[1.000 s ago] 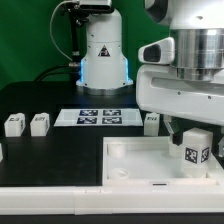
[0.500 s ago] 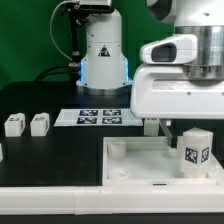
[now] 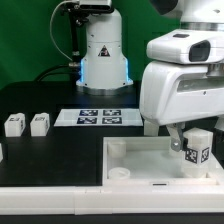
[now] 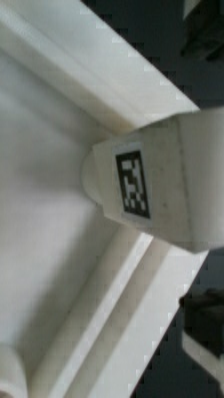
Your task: Assemble one leg
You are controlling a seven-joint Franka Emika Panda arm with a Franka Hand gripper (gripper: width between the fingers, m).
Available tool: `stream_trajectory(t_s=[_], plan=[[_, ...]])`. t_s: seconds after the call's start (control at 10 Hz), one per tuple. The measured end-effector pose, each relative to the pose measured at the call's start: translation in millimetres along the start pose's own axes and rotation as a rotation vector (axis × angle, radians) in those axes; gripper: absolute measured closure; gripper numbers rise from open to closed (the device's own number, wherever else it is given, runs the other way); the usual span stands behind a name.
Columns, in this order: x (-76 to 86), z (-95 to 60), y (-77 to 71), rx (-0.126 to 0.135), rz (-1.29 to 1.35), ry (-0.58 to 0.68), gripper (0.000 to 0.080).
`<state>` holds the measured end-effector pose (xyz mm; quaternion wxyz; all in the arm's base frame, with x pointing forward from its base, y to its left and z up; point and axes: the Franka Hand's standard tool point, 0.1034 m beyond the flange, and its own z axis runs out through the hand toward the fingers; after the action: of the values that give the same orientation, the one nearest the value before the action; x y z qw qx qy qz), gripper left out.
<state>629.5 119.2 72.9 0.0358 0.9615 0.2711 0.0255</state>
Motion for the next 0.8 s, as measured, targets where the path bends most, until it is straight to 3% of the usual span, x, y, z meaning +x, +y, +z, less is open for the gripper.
stream_trajectory(t_s=[0.1, 0.3, 0.4, 0.5, 0.7, 0.8], plan=[[-0.2, 0.3, 0.3, 0.0, 0.002, 0.0, 0.0151], [-0.4, 0.4, 0.5, 0.0, 0.003, -0.001, 0.0388], [-0.3, 0.4, 0.2, 0.001, 0.03, 0.0, 0.0388], [-0.5, 0.6, 0.3, 0.001, 0.053, -0.001, 0.0505], [-0.1, 0.4, -0.4, 0.004, 0.088, 0.001, 0.0505], [1.8, -0.2, -3.7, 0.006, 0.311, 0.01, 0.0505]])
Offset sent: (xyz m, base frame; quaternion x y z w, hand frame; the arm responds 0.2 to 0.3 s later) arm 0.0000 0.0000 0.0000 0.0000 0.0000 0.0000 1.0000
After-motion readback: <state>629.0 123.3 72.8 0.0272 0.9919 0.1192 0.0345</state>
